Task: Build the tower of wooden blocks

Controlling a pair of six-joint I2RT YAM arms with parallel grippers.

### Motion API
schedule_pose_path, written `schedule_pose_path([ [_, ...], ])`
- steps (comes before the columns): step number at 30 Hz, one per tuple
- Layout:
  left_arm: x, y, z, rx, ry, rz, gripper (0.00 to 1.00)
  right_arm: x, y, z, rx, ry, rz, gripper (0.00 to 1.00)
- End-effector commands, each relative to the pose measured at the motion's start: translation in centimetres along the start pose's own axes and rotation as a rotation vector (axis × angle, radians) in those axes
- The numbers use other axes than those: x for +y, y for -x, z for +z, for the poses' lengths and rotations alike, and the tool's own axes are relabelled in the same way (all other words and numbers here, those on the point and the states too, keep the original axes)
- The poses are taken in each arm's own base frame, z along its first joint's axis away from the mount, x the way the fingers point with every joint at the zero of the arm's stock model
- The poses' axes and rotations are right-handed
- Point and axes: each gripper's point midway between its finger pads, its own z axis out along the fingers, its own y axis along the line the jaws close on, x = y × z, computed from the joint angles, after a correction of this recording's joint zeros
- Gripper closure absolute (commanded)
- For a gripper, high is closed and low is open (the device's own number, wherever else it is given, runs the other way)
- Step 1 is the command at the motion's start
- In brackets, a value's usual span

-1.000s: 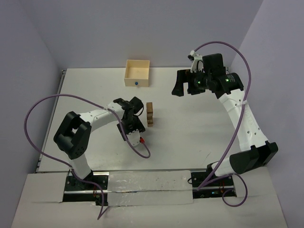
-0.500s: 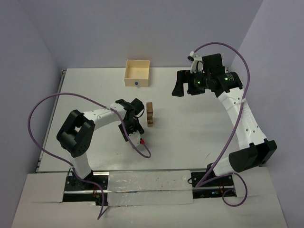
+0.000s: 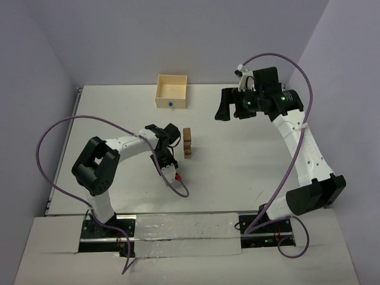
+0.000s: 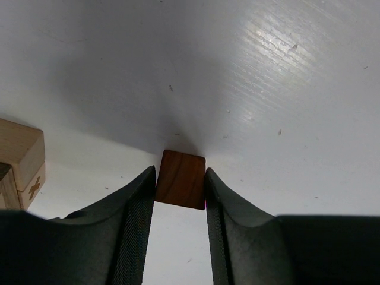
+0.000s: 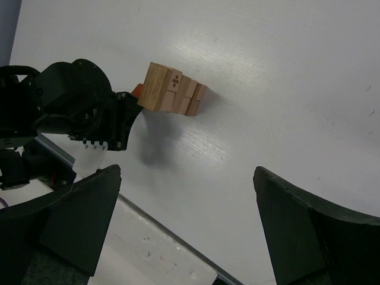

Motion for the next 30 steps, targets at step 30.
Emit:
schedule_pose_path([
  [30, 3.2, 22.3, -32.0, -1.202, 0.542, -0.574, 1.00, 9.7, 2.6, -10.1, -0.359, 0.380, -0.494, 0.00],
])
